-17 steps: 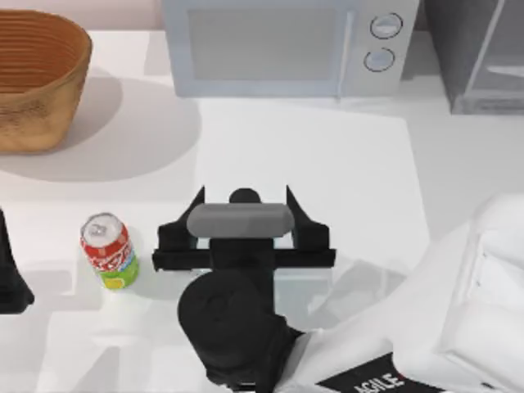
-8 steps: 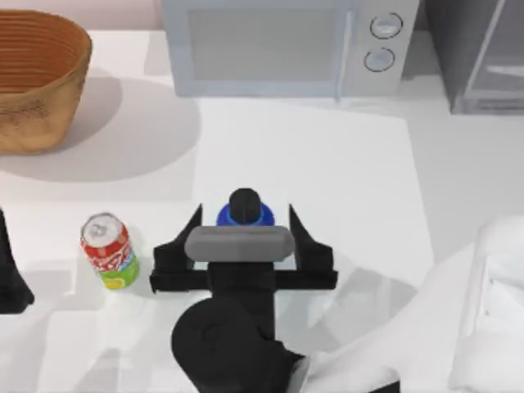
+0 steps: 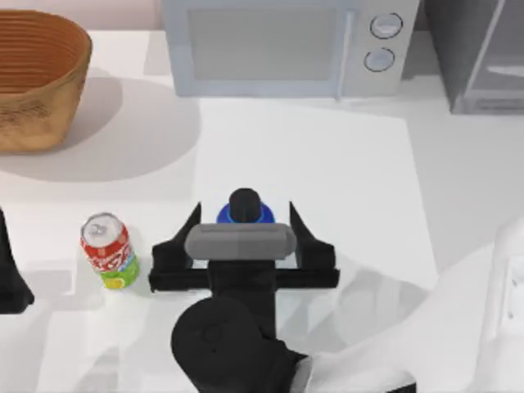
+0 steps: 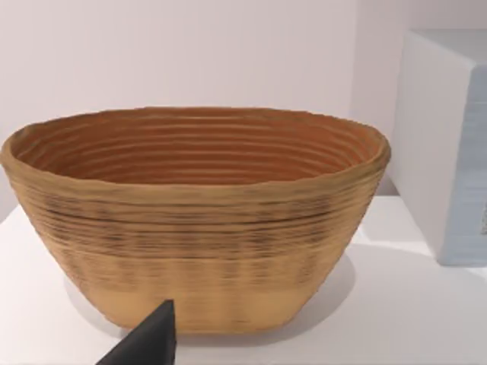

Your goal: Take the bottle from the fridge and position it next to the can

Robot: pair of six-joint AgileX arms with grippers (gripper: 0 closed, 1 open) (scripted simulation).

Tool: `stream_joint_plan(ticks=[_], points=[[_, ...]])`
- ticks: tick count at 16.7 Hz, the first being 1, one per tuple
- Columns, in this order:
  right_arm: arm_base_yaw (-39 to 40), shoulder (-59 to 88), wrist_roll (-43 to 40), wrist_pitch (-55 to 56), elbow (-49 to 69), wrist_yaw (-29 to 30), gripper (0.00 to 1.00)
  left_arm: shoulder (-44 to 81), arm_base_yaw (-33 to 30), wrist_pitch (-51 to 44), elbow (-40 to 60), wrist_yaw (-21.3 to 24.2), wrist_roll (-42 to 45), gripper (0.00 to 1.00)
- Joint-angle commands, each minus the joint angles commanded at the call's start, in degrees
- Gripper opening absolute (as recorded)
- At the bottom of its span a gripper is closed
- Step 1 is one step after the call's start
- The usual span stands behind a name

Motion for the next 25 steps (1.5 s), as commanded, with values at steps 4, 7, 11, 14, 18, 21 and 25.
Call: stream_joint_plan(ticks=[4, 7, 11, 14, 18, 21, 25], points=[[-4.9, -10.6, -0.2, -6.8, -1.6, -5.2, 1.00, 0.0, 0.0, 0.0, 0.0, 0.0, 0.0, 1.00], [-12.0, -24.5, -0.7, -14.6, -5.2, -11.7, 1.00, 0.0, 0.0, 0.0, 0.0, 0.0, 0.0, 1.00], [-24.0, -48.4, -2.2, -26.1, -13.1, -23.4, 1.00, 0.0, 0.0, 0.0, 0.0, 0.0, 0.0, 1.00], [-34.3, -68.1, -3.9, -34.6, -21.3, -34.1, 1.00, 0.0, 0.0, 0.0, 0.0, 0.0, 0.0, 1.00], [-48.6, -93.2, -6.9, -44.8, -34.0, -49.2, 1.00, 0.0, 0.0, 0.0, 0.0, 0.0, 0.0, 1.00], [-58.2, -108.0, -9.2, -50.6, -43.1, -59.3, 1.00, 0.0, 0.0, 0.0, 0.0, 0.0, 0.0, 1.00], [-66.8, -119.5, -11.5, -54.8, -51.8, -68.2, 1.00, 0.0, 0.0, 0.0, 0.0, 0.0, 0.0, 1.00]])
